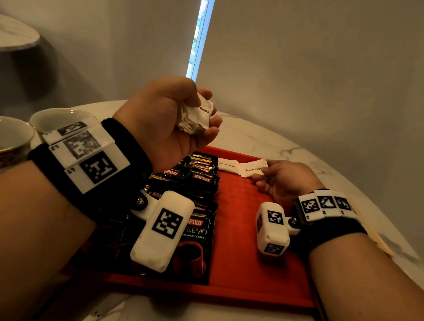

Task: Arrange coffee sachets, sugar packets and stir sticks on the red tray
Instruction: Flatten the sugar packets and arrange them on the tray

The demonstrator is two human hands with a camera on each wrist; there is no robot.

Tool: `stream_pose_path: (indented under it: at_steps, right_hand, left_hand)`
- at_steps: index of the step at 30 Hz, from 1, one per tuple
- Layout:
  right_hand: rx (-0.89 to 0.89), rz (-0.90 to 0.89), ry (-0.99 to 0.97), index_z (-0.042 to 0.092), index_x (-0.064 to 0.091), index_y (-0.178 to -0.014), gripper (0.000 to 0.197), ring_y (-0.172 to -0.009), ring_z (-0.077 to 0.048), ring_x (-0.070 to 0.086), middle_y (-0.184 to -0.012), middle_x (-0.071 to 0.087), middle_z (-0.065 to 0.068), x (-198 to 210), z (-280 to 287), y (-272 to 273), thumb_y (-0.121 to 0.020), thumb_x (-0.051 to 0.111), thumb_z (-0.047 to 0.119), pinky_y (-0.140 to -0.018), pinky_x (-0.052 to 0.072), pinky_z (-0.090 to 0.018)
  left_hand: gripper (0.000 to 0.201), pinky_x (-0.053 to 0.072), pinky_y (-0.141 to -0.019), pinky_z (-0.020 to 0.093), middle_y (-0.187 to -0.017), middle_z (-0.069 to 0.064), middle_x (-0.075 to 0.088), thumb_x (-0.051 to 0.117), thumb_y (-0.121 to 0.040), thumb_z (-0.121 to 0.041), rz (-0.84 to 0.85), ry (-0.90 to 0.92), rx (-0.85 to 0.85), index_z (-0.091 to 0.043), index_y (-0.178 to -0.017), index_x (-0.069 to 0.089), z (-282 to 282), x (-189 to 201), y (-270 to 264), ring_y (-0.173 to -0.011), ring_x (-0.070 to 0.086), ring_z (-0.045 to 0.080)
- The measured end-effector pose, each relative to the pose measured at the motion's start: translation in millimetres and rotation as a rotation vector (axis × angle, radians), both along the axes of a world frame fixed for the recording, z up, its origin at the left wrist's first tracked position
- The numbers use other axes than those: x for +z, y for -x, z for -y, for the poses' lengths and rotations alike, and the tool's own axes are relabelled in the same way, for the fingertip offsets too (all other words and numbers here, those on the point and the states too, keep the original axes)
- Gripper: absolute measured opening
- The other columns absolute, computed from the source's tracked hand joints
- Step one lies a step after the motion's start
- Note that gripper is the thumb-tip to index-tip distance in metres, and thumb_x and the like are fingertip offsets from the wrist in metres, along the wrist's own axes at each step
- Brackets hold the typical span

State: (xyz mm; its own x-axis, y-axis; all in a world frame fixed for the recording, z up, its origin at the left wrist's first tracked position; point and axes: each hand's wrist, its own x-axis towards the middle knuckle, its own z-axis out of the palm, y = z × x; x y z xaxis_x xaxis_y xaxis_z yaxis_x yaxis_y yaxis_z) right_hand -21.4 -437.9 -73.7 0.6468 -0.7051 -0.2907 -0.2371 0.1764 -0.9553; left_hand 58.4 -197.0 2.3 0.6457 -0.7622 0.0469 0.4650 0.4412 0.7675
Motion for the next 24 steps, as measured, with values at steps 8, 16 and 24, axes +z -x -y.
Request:
stream_pose_path:
  at_steps: [8,16,24]
  right_hand:
    - [0.027,0.048,-0.071,-0.001,0.057,-0.129,0.033,-0.082,-0.019,0.066,-0.112,0.066,-0.017,5,-7,3,-0.102,0.038,-0.007,-0.054,0.059,-0.021]
    - [-0.067,0.09,-0.079,-0.003,0.058,-0.109,0.016,-0.084,-0.029,0.07,-0.117,0.063,-0.023,6,-9,5,-0.098,0.048,-0.008,-0.052,0.059,-0.025]
    - [-0.074,0.04,-0.007,-0.004,0.054,-0.121,0.023,-0.069,-0.023,0.067,-0.11,0.065,-0.024,6,-11,5,-0.098,0.049,-0.001,-0.044,0.054,-0.023]
  left_hand:
    - [0.024,0.054,-0.056,0.024,-0.1,0.015,0.051,0.035,-0.09,-0.008,0.004,0.001,-0.008,-0.007,-0.106,0.053,-1,1,0,-0.073,0.058,0.022]
    - [0.027,0.058,-0.06,0.028,-0.103,0.019,0.054,0.037,-0.091,-0.007,0.006,-0.014,-0.001,-0.005,-0.11,0.056,0,1,0,-0.079,0.066,0.029]
    - [0.025,0.06,-0.064,0.03,-0.105,0.02,0.056,0.038,-0.091,-0.006,0.022,-0.03,-0.001,-0.006,-0.108,0.056,1,-2,-1,-0.081,0.069,0.031]
